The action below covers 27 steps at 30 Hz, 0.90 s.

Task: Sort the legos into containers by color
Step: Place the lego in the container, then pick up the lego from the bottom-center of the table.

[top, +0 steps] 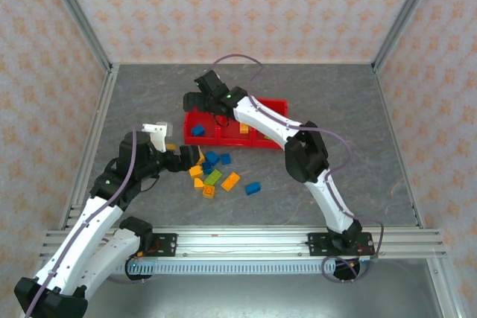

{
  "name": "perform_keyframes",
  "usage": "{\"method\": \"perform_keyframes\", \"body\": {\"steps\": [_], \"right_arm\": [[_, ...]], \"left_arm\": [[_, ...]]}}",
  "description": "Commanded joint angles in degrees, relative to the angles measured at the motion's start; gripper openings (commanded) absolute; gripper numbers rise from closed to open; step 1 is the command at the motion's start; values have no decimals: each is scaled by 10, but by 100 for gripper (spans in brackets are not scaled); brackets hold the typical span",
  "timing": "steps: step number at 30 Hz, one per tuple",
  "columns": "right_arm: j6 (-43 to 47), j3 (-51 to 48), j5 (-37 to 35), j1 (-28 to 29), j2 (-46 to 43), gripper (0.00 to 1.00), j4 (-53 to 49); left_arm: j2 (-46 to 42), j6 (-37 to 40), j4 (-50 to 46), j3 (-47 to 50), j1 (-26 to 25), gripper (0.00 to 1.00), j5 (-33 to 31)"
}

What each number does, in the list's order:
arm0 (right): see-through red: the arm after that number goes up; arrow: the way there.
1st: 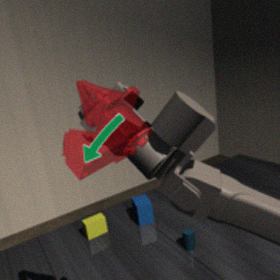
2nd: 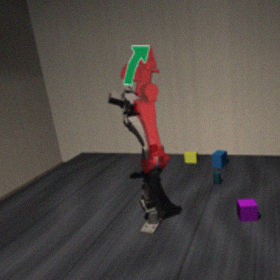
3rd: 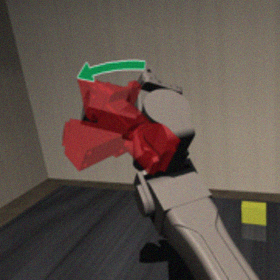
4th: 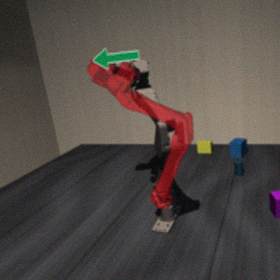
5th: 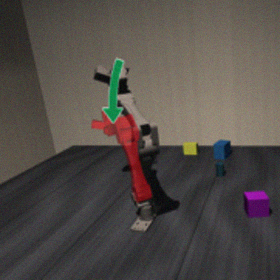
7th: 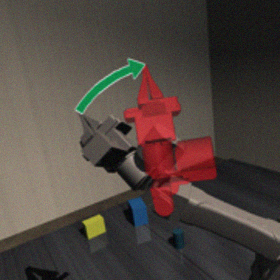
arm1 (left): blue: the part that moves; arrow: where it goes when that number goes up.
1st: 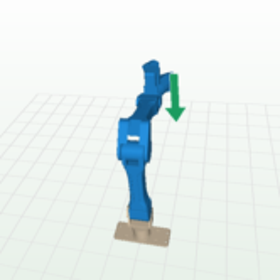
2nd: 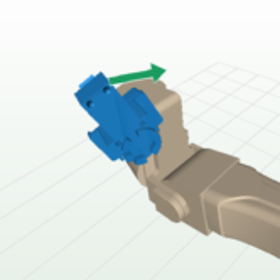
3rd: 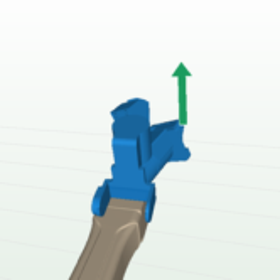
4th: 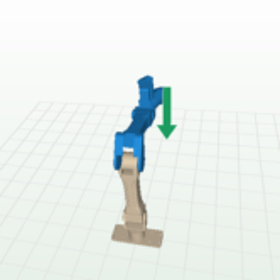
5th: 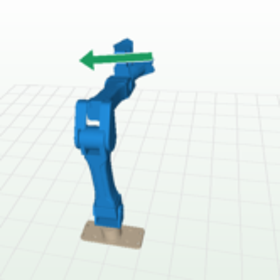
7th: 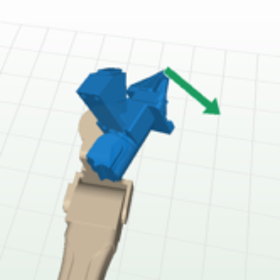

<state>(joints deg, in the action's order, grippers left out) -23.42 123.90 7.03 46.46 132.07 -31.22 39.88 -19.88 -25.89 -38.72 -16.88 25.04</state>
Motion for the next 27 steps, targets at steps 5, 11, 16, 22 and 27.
{"method": "perform_keyframes", "body": {"steps": [5, 11, 16, 22, 27], "right_arm": [[-8, -54, -78, 31, -158, 100, -118], [-40, -313, -86, 45, -358, 100, -89], [-32, -496, -39, 50, -486, 100, -77], [-39, -618, 14, 78, -533, 100, -75], [-23, -665, 19, 100, -511, 100, -73]], "left_arm": [[-5, -5, 10, 6, -3, 99, -1], [-16, -4, 12, 6, -3, 99, 3], [-19, -2, 15, 7, -3, 99, 9], [-10, 0, 15, 7, -3, 99, 15], [-12, -1, 14, 7, -3, 99, 12]]}}
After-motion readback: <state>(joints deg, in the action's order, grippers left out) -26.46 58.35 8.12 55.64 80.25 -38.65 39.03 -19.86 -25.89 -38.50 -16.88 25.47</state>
